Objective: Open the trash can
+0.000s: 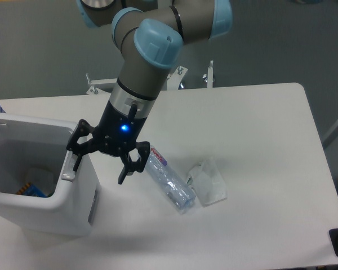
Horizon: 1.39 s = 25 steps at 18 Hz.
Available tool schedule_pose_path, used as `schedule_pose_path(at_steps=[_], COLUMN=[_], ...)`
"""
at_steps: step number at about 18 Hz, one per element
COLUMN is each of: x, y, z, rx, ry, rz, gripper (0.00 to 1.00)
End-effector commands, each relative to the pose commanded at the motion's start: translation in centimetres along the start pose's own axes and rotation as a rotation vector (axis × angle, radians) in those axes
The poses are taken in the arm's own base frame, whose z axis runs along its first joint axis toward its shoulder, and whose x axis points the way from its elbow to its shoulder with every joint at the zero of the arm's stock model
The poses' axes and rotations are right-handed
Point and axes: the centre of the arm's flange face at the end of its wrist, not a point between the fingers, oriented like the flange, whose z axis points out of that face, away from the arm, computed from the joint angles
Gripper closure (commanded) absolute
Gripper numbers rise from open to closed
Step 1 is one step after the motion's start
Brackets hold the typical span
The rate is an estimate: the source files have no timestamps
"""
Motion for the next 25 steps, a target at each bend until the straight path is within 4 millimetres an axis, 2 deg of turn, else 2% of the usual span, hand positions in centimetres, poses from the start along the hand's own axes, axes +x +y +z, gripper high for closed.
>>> schedule_pose_path(at_steps=[4,8,9,11,14,17,20,23,25], x=[0.1,-3.2,-4.6,-8.6,-13.1,-18.5,-21.1,-26.4,-28.9], y=[-0.7,-1.2,-1.1,-0.7,0.5,2.4,3.2,6.0,7.3], z=[-1.0,-2.5,-2.9,-4.7,-6.5,-6.9,-7.7,-8.9,-9.8], rx=[0.02,0.044,0.047,0.048,-0.025,-0.101,-0.14,-0.255,-0.311], ry=[-0.007,-0.041,-0.053,-0.122,-0.281,-0.356,-0.387,-0.465,-0.484], rz=[0.015,0.034,0.047,0.066,0.147,0.163,0.215,0.213,0.243], gripper=[0.0,0.0,0.0,0.0,0.0,0.0,0.0,0.0,0.0])
